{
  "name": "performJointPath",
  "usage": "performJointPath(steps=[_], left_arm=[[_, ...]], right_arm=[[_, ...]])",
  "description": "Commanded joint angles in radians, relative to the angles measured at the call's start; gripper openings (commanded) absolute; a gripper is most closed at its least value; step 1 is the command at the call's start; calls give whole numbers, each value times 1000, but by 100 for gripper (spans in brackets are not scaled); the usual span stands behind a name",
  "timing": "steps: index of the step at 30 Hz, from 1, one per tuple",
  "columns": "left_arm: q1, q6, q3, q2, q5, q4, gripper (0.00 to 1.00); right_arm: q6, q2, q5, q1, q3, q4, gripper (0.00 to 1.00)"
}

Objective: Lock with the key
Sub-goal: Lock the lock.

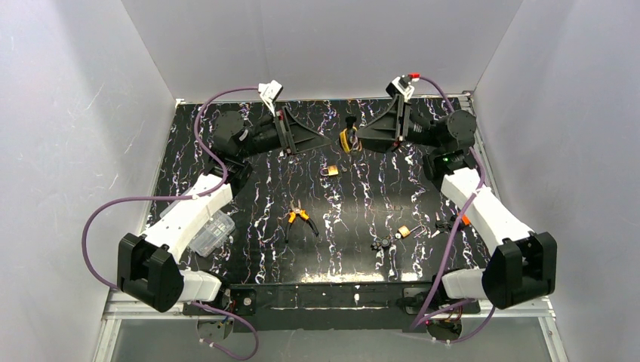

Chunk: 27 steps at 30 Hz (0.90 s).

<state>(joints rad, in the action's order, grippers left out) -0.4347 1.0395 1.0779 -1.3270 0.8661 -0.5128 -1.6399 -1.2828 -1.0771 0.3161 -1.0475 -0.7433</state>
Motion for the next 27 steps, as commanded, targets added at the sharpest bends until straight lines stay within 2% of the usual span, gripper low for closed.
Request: performJointPath(steps=[1, 9, 16, 27], left_arm=[[5, 165, 38, 13, 71, -279, 61], [5, 261, 92, -11, 57, -389, 59], [-1, 393, 145, -83, 32, -531, 55], [-23, 437, 159, -85, 29, -579, 44]], right_arm=[[-355, -49, 37, -3, -104, -474, 1], [-502, -119, 140, 28, -183, -631, 1], [-528, -153, 222, 78, -207, -685, 1], [-534, -188, 257, 106, -222, -703, 1]])
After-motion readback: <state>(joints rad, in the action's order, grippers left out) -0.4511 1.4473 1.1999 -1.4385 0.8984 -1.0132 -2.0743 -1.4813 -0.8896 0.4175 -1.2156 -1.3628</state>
